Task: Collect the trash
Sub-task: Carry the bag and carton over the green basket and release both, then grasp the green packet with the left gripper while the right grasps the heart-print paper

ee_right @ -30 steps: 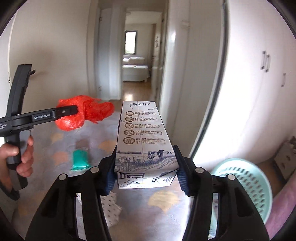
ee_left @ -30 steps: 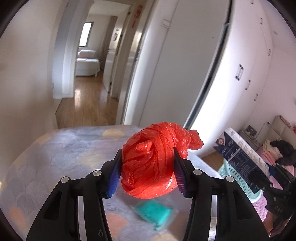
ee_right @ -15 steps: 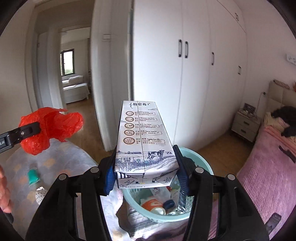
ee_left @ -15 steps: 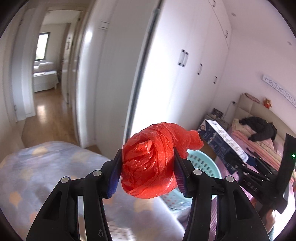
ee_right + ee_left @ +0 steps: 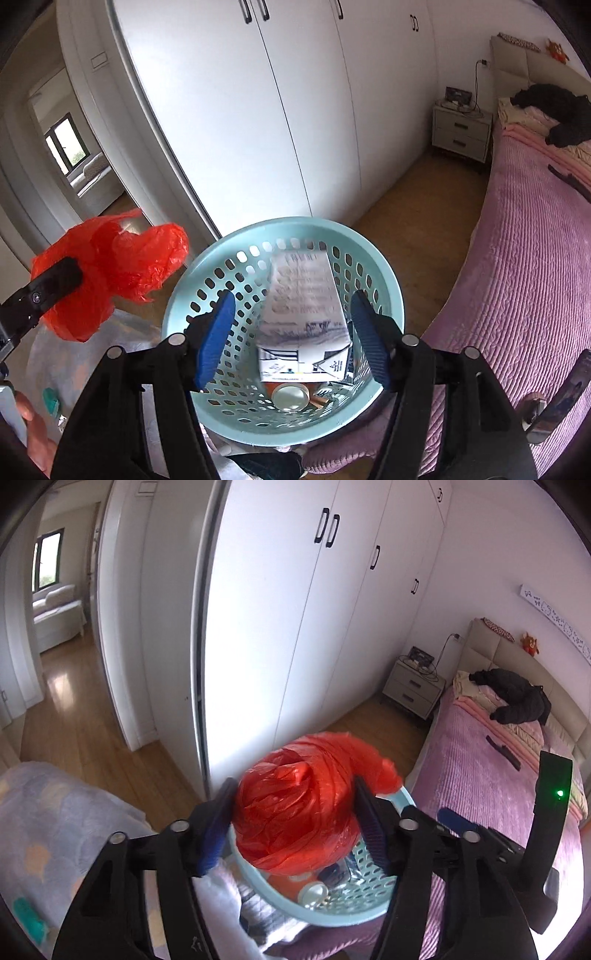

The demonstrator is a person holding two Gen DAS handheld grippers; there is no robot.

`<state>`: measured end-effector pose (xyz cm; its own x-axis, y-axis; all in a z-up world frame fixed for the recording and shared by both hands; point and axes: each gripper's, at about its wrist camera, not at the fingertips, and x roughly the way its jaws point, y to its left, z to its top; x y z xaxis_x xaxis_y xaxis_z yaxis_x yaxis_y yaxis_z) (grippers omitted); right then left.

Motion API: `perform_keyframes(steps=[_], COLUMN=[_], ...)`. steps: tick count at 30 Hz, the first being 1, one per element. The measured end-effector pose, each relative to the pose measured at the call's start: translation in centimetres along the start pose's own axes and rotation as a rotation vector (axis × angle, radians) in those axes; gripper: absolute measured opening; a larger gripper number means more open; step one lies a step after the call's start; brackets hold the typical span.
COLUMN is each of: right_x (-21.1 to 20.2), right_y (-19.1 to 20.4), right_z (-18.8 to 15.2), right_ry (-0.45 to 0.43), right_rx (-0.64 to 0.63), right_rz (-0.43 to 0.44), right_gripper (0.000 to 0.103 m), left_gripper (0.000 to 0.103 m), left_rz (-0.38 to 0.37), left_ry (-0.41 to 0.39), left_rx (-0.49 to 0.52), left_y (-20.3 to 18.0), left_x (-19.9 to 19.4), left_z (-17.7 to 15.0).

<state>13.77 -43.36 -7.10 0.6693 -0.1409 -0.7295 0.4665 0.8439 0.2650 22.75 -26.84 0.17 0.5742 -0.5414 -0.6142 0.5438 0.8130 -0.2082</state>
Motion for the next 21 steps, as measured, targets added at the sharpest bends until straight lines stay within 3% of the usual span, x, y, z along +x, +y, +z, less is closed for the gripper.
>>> perform_keyframes(steps=[9, 13, 21], right_x=[-1.6, -3.7, -8.3], right_y=[0.3, 2.0, 7.8], right_z=[-1.0, -1.3, -3.5], right_ry=[0.007, -0.011, -0.067], right_rx=[-0.04, -0.075, -0.206], right_rz=[0.038, 0.071, 0.175], right_gripper=[0.064, 0.064, 0.064], left_gripper=[0.074, 0.074, 0.074], left_rz=[-0.037, -0.042, -0.008], left_ry=[0.021, 0.001, -0.113], left_rx=[-0.021, -0.029, -0.115], left_y=[0.5, 1.2, 4.6], left_x=[-0.3, -2.5, -9.7], left_z=[-1.7, -2.5, -4.1])
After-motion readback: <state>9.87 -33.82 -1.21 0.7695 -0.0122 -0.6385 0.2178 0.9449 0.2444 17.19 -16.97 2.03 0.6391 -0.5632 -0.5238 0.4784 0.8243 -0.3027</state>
